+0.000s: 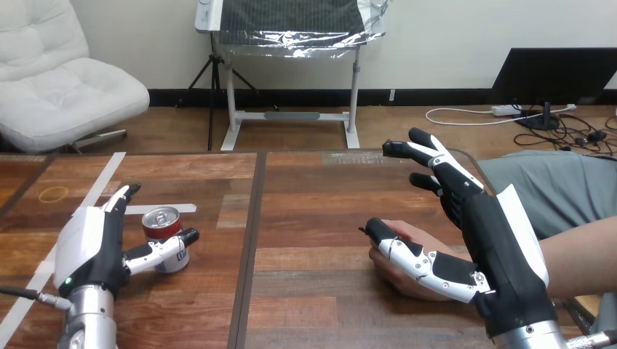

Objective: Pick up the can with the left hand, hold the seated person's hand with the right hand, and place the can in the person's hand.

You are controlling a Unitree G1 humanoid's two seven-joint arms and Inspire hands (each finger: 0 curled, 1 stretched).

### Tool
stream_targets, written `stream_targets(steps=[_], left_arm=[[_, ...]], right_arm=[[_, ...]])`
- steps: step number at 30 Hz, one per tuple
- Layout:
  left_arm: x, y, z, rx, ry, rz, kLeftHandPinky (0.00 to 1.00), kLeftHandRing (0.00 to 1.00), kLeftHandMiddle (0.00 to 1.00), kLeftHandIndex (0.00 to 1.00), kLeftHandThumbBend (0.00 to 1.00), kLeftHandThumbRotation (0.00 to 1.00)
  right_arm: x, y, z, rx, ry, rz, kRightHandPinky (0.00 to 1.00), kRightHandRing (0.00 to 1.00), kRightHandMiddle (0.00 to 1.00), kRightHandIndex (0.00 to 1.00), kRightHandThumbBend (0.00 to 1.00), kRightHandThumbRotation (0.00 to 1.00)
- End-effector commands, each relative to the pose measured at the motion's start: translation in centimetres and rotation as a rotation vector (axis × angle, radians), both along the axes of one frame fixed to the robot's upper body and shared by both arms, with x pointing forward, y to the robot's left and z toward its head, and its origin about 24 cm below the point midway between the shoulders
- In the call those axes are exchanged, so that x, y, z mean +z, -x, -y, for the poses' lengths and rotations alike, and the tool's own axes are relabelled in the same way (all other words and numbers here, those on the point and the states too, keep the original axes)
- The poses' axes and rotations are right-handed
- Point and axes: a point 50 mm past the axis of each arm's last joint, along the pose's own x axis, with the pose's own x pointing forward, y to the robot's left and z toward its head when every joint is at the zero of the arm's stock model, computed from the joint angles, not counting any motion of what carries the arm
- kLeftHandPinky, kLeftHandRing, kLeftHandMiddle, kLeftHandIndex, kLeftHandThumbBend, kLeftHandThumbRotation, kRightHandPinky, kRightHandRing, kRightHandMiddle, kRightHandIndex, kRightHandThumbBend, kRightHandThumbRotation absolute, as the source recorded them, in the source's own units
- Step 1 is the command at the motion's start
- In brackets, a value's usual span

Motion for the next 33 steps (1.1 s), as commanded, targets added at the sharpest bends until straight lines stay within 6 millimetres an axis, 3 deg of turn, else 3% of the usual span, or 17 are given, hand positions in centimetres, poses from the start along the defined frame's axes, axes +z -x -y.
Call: stream_targets(steps=[1,33], left_arm=[[2.71,-2.71,0.58,-0.008,0.029,0.089,0.77,0.85,0.87,0.87,0.88,0.51],[2.64,-3.7,1.07,-0.007,0.014,0.047,0.75,0.84,0.88,0.89,0.87,0.54]], right_arm=[[2.13,-0.68,-0.07,0.02,0.015,0.107,0.87,0.95,0.95,0.79,0.57,0.0],[2.31,-0.54,0.1,0.01,0.043,0.094,0.88,0.96,0.96,0.8,0.56,0.0]])
